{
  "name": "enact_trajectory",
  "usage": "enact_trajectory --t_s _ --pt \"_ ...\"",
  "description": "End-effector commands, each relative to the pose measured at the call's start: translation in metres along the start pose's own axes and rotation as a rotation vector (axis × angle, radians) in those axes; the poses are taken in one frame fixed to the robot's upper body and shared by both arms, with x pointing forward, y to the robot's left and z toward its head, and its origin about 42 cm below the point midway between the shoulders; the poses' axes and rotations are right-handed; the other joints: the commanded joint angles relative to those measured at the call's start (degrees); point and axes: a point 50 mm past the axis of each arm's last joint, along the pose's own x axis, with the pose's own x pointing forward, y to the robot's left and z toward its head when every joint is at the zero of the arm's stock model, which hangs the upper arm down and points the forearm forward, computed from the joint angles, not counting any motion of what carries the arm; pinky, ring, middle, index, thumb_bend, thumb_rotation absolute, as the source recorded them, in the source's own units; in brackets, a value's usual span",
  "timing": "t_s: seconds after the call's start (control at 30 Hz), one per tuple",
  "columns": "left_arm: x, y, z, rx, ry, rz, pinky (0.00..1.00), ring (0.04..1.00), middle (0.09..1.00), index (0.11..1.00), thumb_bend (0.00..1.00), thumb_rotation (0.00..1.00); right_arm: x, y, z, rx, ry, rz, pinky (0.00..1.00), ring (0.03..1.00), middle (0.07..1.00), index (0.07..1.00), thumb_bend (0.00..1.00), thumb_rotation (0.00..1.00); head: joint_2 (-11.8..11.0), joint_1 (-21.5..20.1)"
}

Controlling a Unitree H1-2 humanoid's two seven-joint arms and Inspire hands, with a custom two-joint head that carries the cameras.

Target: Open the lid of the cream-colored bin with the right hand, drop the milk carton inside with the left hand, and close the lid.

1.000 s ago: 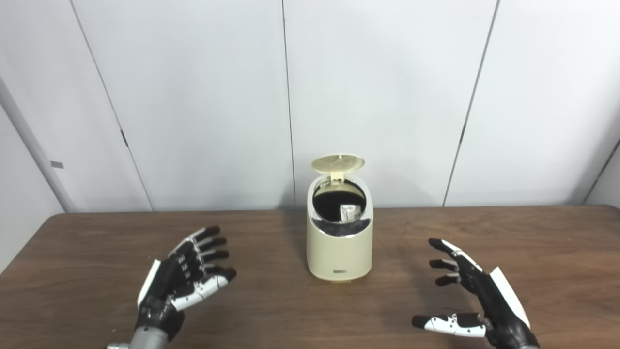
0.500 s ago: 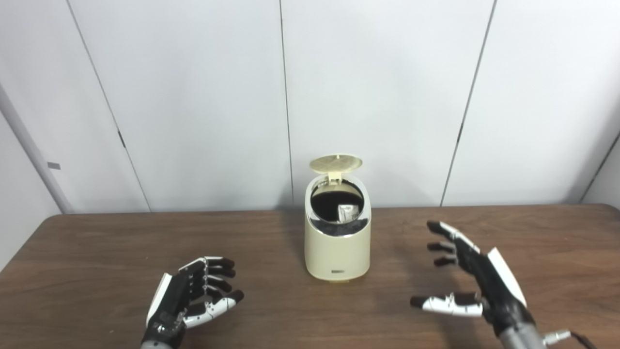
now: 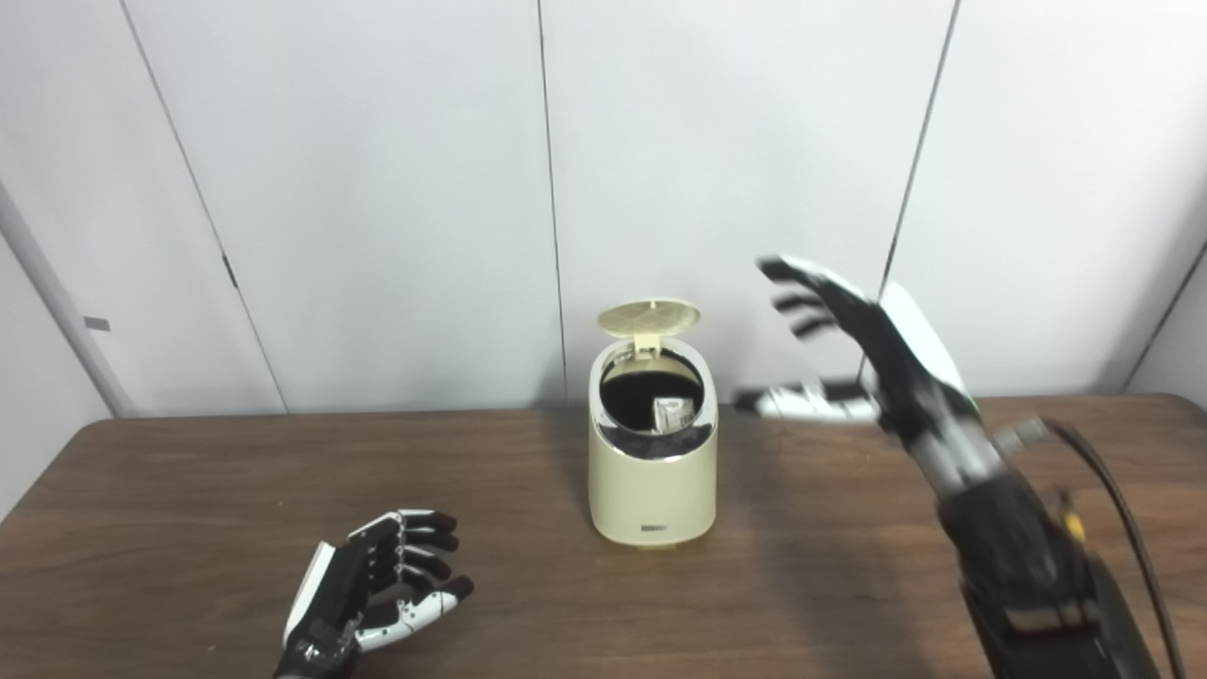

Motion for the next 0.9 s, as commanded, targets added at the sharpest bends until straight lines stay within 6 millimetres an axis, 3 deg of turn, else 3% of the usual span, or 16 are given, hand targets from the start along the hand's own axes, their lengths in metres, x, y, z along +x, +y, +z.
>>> enact_trajectory --t_s 0.0,0.17,0.27,0.4,0.63,0.87 --pt "0.009 0.008 0.014 0.033 -0.079 0.009 0.43 0.527 0.617 0.657 0.63 0.02 0.016 -0.012 0.012 -0.023 -0.028 -0.001 0.67 0.814 0.86 0.862 0.69 0.44 -0.04 0.12" --pt "0.009 0.008 0.013 0.036 -0.081 0.011 0.41 0.522 0.616 0.657 0.62 0.01 0.037 -0.008 0.021 -0.067 -0.011 0.068 0.72 0.834 0.863 0.864 0.69 0.49 -0.27 0.49" --pt "0.008 0.006 0.013 0.029 -0.082 0.006 0.42 0.523 0.615 0.657 0.62 0.0 0.046 -0.004 0.025 -0.082 -0.014 0.122 0.73 0.849 0.883 0.869 0.67 0.47 -0.28 0.56" --pt "0.007 0.003 0.013 0.024 -0.078 0.005 0.42 0.528 0.615 0.658 0.61 0.0 0.052 0.005 0.027 -0.135 -0.036 0.194 0.83 0.915 0.917 0.899 0.67 0.54 -0.13 0.71" --pt "0.007 0.001 0.012 0.03 -0.075 0.01 0.43 0.537 0.619 0.656 0.59 0.0 0.046 0.012 0.032 -0.159 -0.068 0.268 0.84 0.95 0.936 0.922 0.69 0.62 0.06 1.34" --pt "0.007 0.001 0.013 0.029 -0.074 0.01 0.42 0.529 0.616 0.655 0.58 0.0 0.031 0.009 0.031 -0.181 -0.112 0.283 0.86 0.955 0.896 0.878 0.7 0.58 0.34 1.76"
